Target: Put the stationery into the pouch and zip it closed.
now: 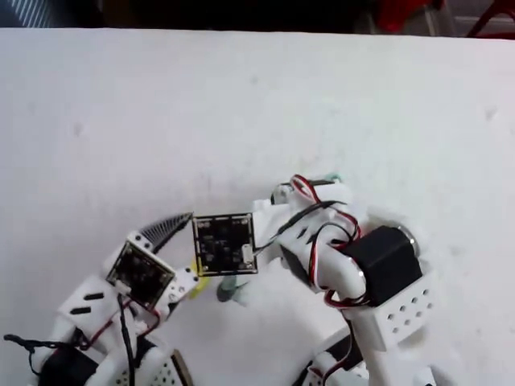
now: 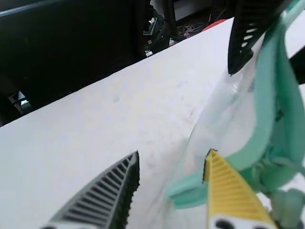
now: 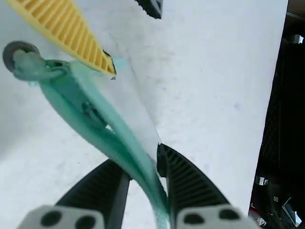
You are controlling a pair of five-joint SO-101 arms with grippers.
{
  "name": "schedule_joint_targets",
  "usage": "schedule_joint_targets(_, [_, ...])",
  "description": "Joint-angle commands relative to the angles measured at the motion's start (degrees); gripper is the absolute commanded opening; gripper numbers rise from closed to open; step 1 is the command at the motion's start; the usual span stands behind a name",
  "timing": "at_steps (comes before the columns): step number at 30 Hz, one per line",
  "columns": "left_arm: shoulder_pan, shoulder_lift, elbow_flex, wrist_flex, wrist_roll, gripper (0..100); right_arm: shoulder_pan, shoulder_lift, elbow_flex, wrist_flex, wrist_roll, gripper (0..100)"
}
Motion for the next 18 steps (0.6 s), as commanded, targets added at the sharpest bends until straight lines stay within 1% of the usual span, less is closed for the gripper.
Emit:
schedule_joint_targets(1, [-1.54, 0.57, -4.4, 5.63, -0.88, 24, 0.48, -0.31, -4.13, -0.75, -0.7, 1.8])
schedule_joint_targets(4, [-5.05, 0.57, -5.98, 6.42, -0.88, 24, 0.48, -0.22, -4.13, -0.75, -0.79, 1.8])
schedule_joint_targets(6, [-5.76, 0.57, -5.98, 6.42, -0.88, 24, 0.48, -0.22, -4.13, -0.75, -0.79, 1.8])
schedule_joint_targets(7, [-5.76, 0.57, -5.89, 6.51, -1.32, 24, 0.48, -0.22, -4.13, -0.75, -0.79, 1.8])
schedule_joint_targets(10, [-5.58, 0.57, -5.8, 7.65, -5.89, 24, 0.48, -0.22, -4.13, -0.75, -0.88, 1.8])
schedule_joint_targets(13, [-5.49, 0.57, -5.63, 7.3, -6.77, 24, 0.4, -0.22, -4.13, -0.75, -0.88, 1.8])
schedule_joint_targets(14, [-5.05, 0.57, -5.45, 7.3, -6.77, 24, 0.4, -0.22, -4.13, -1.01, -0.88, 1.8])
schedule_joint_targets(18, [0.48, 0.57, -4.57, 7.12, -6.95, 24, 0.22, 1.98, -4.4, -0.75, -0.97, 1.8])
